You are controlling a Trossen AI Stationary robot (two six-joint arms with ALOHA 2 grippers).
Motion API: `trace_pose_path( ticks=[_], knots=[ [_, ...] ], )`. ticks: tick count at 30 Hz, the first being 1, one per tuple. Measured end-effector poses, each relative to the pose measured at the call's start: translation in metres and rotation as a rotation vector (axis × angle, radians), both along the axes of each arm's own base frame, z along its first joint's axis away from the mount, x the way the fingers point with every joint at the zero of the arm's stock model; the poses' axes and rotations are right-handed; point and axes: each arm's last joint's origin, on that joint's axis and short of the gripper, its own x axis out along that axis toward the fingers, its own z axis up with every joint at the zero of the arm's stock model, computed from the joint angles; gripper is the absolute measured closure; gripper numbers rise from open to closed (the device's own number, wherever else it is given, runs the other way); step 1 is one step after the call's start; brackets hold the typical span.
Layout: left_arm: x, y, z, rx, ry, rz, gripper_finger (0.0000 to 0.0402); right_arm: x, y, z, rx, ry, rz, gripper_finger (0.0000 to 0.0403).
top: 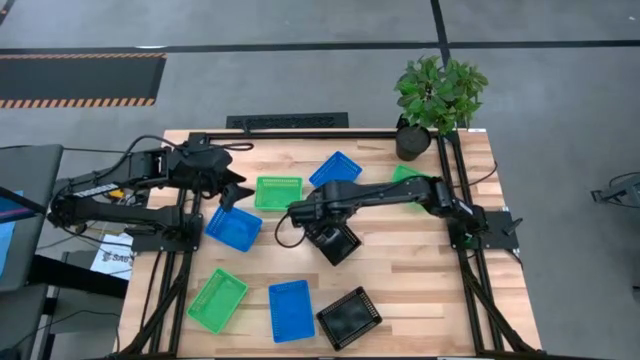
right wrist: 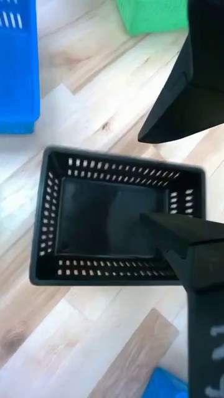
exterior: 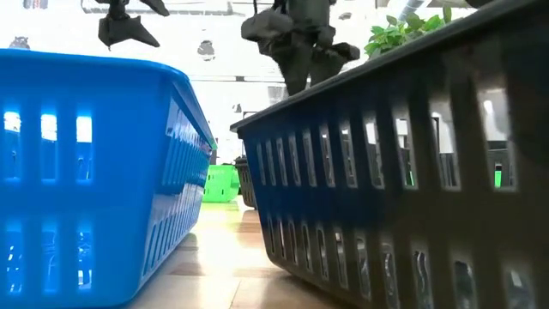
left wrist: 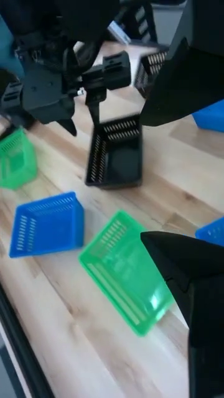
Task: Stack baskets by color
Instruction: Move the black stacked bins slightly to the right on the table
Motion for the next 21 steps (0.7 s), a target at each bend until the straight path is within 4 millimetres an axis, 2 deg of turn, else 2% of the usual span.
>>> trace_pose_path(
  ticks=[3, 10, 15, 21],
  knots=[
    [0.002, 0.002, 0.003, -0.017, -0.046, -0.01, 0.0123, -0.007, -0.001, 0.014, 0.003, -0.034, 0.001, 0.0187],
    [0.007, 0.007, 0.01, -0.022, -0.138, -0.015, 0.0123, -0.037, 0.0, 0.069, 0.009, -0.176, 0.008, 0.0187],
    [0.007, 0.01, 0.013, -0.044, -0.173, -0.013, 0.0123, -0.067, -0.003, 0.11, 0.006, -0.284, 0.043, 0.0188],
    [0.008, 0.013, 0.015, -0.042, -0.199, 0.003, 0.0123, -0.114, -0.007, 0.134, -0.009, -0.327, 0.036, 0.0188]
  ],
)
